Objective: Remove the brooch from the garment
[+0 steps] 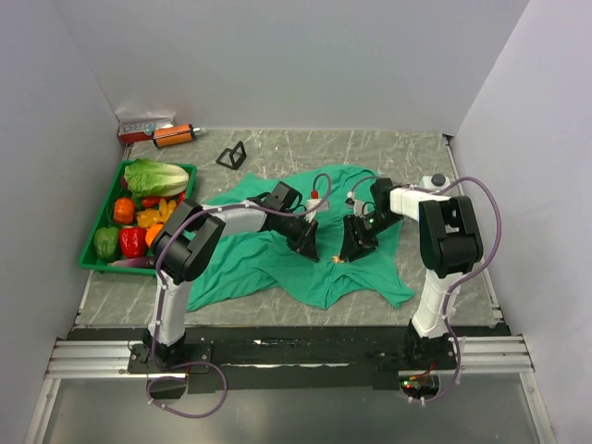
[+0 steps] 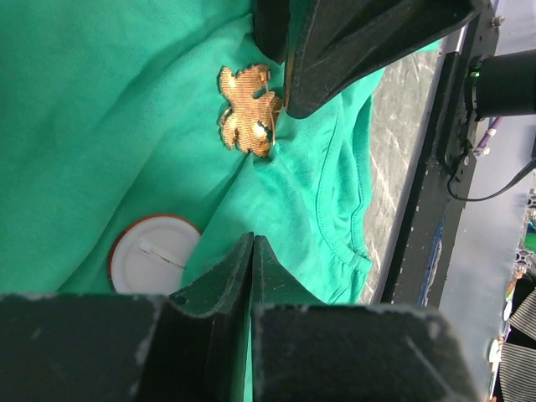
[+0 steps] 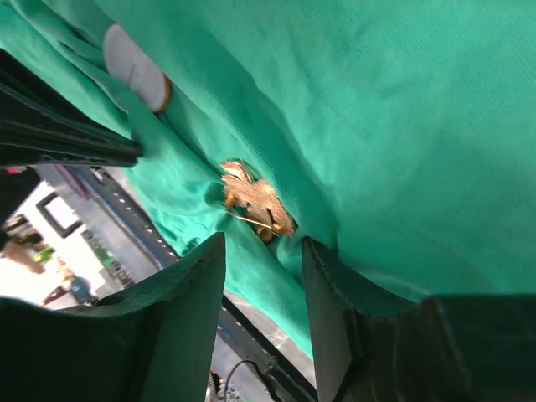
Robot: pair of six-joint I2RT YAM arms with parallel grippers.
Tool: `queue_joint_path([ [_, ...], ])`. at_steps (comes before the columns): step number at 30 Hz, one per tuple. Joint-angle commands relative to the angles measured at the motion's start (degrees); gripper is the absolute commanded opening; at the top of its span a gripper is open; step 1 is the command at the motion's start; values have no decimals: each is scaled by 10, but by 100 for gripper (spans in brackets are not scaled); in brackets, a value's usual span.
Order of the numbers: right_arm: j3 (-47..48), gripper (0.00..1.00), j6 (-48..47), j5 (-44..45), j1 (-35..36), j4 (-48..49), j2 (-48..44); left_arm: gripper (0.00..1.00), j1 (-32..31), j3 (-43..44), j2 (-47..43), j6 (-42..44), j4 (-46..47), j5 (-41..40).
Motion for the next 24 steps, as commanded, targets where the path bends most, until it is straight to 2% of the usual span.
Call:
queue_joint_path([
  [1,28,47,5,-24,-2,0,28,8,2,-4,-35,20,-8,-5],
  [10,59,38,-11,-74,5,-15,48,8,6,-4,-32,28,-13,-16],
  [17,53,41,-15,-64,13,-8,53,8,7,2,-32,23,-10,-12],
  [22,45,19,-15,-63,33,16,50,10,10,16,-26,17,-4,-1],
  [24,42,14,-24,-64,36,25,41,14,10,28,-17,7,0,5],
])
